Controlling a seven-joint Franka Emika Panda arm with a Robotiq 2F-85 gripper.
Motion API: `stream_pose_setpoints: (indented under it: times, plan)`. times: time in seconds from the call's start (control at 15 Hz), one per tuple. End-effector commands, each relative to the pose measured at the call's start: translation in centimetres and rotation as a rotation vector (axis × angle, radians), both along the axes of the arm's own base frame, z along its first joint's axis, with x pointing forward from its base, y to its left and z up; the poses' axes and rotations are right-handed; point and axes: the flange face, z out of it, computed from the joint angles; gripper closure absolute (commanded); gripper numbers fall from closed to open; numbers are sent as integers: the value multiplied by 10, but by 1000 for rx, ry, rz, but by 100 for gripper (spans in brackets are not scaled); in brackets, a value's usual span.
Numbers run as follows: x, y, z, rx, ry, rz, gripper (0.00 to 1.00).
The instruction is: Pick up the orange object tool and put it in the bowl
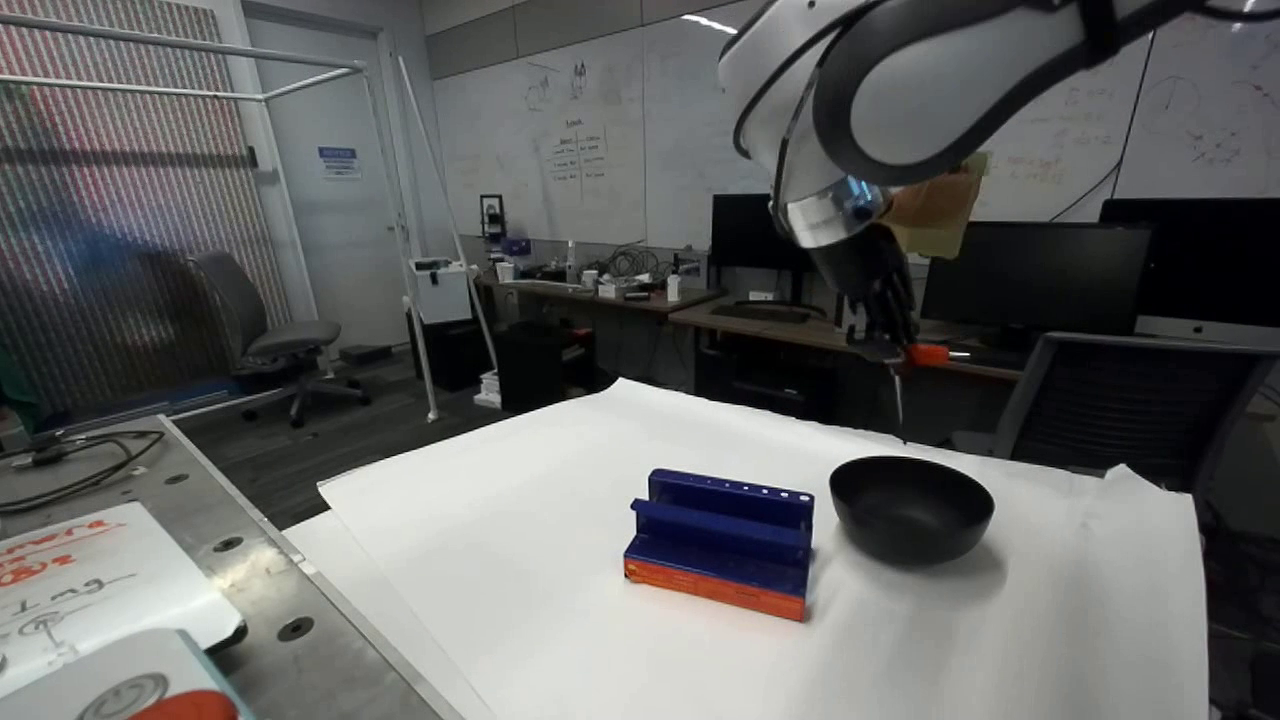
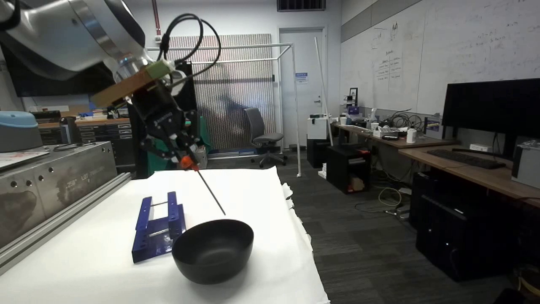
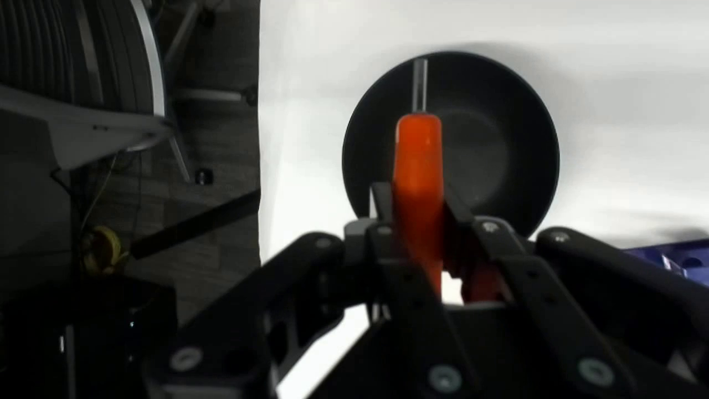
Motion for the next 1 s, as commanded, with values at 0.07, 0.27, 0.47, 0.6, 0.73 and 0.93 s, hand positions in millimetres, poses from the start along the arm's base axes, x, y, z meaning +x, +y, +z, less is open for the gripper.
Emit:
stream_pose_setpoints:
  times: [0.07, 0.27, 0.47, 0.6, 0.73, 0.93]
  plan:
    - [7, 5, -76, -94, 203, -139, 89]
    - [11, 10, -111, -104, 309, -176, 89]
    - [20, 13, -128, -87, 347, -206, 53]
    - [25, 13, -132, -57, 354, -218, 40]
    - [31, 9, -130, -5, 353, -237, 24]
    - [35, 2, -116, 91, 336, -271, 0]
